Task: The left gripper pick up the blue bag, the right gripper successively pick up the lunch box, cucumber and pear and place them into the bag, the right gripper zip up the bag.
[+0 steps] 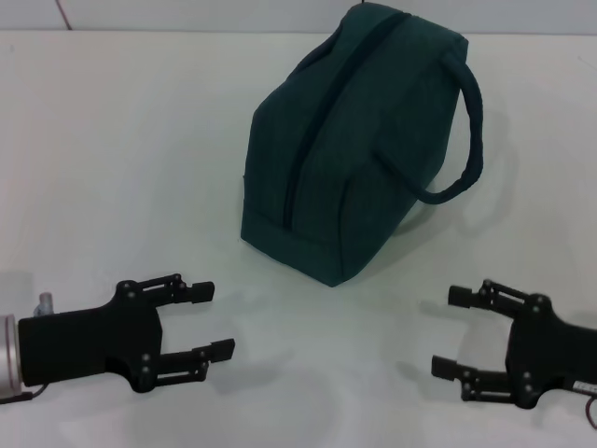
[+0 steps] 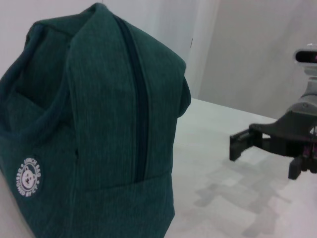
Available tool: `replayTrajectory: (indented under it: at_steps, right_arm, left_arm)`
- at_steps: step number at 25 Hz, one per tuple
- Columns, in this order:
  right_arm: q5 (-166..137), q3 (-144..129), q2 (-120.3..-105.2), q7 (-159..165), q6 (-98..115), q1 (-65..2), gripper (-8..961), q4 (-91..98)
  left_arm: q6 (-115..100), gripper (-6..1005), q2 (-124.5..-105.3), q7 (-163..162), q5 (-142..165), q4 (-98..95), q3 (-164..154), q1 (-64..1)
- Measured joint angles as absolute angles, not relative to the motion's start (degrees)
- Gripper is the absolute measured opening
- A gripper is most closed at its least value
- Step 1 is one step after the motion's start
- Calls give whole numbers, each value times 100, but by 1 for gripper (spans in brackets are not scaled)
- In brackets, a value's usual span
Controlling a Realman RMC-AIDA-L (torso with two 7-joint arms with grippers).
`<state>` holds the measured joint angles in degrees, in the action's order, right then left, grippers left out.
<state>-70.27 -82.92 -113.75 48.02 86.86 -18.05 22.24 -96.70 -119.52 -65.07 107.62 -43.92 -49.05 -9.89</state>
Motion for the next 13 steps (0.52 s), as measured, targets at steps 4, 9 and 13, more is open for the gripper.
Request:
replayTrajectory:
  at_steps: [4,9,13]
  right_arm:
    - [-7070,-8287,-11398,4776,8606,-1751,861,2223]
    - [-7059,-8281,-11404,4770,8591,-1745,861,2223]
    - [-7048,-8279,-11409,4765,8586,-1744,861,2223]
  left_arm:
    - [-9666,745,-11944,-6356,10787,-4235,-4720,-988]
    - [-9653,745,-11932,-6345,10819,-4223,-4694,-990]
    - [-9660,745,-11930,-6349,10823,-4219,-4691,-988]
